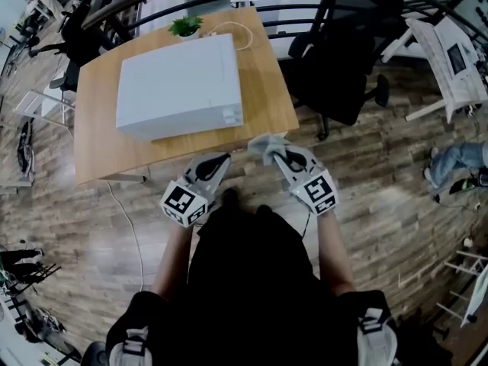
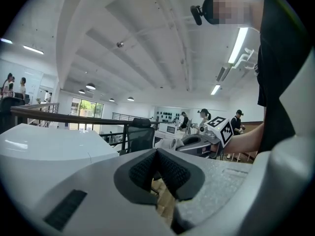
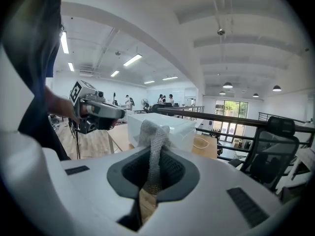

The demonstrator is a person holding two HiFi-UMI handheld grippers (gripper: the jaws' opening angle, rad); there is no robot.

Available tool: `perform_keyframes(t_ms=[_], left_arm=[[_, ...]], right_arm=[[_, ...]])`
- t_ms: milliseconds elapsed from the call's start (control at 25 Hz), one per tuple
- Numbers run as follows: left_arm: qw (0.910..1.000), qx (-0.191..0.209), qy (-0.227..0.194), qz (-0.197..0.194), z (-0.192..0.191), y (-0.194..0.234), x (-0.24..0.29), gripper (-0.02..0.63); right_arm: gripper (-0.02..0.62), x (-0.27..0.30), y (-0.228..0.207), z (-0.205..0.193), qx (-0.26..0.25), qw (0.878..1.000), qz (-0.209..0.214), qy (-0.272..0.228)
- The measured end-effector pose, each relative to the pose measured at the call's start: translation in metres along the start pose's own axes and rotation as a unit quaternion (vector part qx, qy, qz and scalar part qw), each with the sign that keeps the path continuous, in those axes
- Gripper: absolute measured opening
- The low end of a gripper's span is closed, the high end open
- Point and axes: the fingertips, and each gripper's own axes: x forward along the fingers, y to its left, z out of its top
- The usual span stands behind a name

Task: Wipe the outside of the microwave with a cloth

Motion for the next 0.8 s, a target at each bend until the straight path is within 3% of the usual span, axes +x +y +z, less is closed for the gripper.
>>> perform_keyframes(t_ms=[360, 800], left_arm=[[0.9995, 0.001, 0.001, 0.032, -0.001, -0.026, 0.001, 0.002], [0.9977, 0.003, 0.0, 0.067, -0.001, -0.026, -0.006, 0.002]], right_arm=[[0.018, -0.023, -0.001, -0.012, -0.001, 1.0, 0.022, -0.006], [0.018, -0.023, 0.006, -0.018, -0.002, 0.999, 0.05, -0.013]])
